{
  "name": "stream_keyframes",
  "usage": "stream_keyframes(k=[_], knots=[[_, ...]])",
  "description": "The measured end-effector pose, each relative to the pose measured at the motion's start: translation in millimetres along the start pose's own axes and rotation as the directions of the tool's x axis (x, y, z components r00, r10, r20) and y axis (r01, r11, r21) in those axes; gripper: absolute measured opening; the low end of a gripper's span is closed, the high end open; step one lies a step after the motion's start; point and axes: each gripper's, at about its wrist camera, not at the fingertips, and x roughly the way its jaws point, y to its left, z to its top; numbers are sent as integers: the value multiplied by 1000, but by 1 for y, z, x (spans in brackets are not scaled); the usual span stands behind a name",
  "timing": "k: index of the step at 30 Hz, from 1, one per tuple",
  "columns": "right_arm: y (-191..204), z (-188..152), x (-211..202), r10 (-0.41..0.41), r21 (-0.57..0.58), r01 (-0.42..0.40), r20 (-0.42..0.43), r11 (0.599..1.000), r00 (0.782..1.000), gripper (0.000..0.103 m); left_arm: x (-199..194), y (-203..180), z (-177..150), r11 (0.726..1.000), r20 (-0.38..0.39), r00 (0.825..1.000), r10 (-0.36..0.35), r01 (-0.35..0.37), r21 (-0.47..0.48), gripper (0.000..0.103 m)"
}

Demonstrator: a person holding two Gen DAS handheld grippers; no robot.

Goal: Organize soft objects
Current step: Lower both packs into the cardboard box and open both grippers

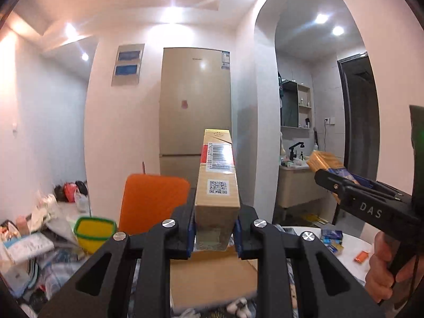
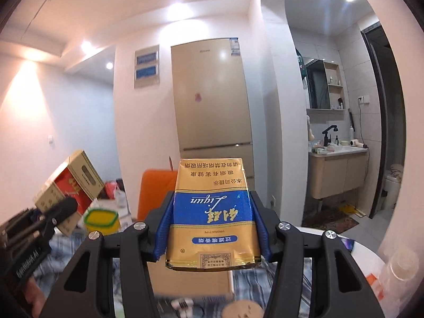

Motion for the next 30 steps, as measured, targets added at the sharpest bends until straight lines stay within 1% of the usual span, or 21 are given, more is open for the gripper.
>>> stream_keyframes(k=[2, 6, 7, 10, 12, 15, 19, 23, 25, 28, 30], knots=[[-3, 7, 11, 11, 29, -11, 0, 1000, 1000, 55, 14, 2, 5, 1000, -22, 1000, -20, 20, 3, 22], [-10, 15, 44, -5, 66, 5, 0, 998, 1000, 55, 39, 10, 7, 1000, -40, 999, -1, 1, -2, 22], [-11, 14, 55, -17, 65, 17, 1, 998, 1000, 55, 47, 12, 5, 1000, -49, 999, 11, -11, 1, 22], [-8, 8, 83, -97, 38, 98, -18, 994, 995, 55, 67, 19, -7, 1000, -102, 994, 27, -28, -13, 22], [-9, 1, 98, -82, 53, 85, -53, 995, 995, 55, 81, 24, -19, 999, -148, 988, 37, -40, -21, 22], [-6, -16, 115, -92, 33, 95, -80, 995, 993, 55, 97, 28, -45, 997, -224, 972, 76, -81, -12, 22], [-1, -42, 131, -57, 3, 58, -122, 998, 991, 55, 112, 33, -70, 997, -296, 953, 55, -71, -42, 22], [0, -66, 152, -68, -28, 64, -185, 998, 980, 55, 124, 35, -88, 996, -343, 938, 53, -73, -46, 22], [0, -80, 161, -65, -30, 60, -223, 998, 973, 55, 130, 38, -97, 996, -379, 924, 46, -72, -56, 22], [2, -96, 176, -53, -36, 45, -287, 998, 956, 55, 141, 37, -110, 995, -449, 893, 40, -78, -67, 22], [4, -105, 184, -50, -48, 37, -320, 998, 946, 55, 143, 35, -115, 995, -467, 883, 52, -87, -53, 22]])
